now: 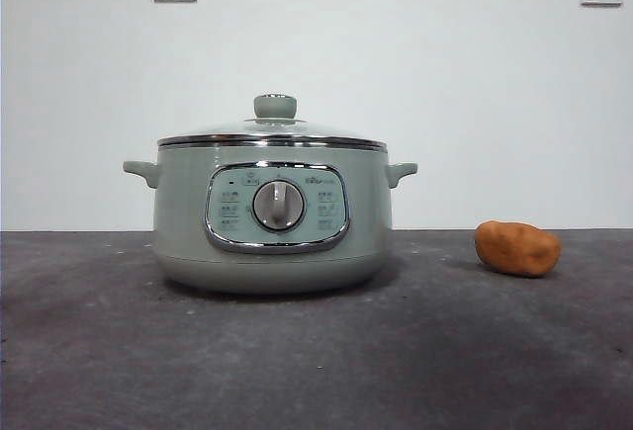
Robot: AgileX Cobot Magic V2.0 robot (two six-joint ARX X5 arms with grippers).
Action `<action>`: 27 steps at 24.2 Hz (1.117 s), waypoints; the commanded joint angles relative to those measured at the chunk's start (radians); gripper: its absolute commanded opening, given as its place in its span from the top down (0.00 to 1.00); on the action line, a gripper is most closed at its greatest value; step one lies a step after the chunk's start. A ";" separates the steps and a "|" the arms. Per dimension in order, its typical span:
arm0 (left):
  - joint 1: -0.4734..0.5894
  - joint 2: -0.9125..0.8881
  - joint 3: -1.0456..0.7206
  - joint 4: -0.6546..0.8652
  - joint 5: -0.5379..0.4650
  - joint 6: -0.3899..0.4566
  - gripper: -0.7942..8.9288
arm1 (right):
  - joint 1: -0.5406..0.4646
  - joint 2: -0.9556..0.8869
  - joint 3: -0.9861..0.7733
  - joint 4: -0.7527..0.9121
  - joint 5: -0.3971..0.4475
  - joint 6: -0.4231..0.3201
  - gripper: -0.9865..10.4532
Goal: Pick up the potato,open the lid,put the potato in the pot,close the lid
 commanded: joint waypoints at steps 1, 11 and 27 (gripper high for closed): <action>-0.001 0.040 0.029 -0.005 0.043 -0.016 0.39 | 0.000 0.066 0.062 -0.050 -0.045 0.021 0.46; -0.001 0.137 0.061 -0.016 0.084 -0.158 0.39 | 0.000 0.312 0.238 -0.173 -0.226 0.045 0.46; -0.001 0.235 0.067 -0.102 0.180 -0.117 0.27 | 0.038 0.822 0.482 -0.362 -0.368 -0.134 0.35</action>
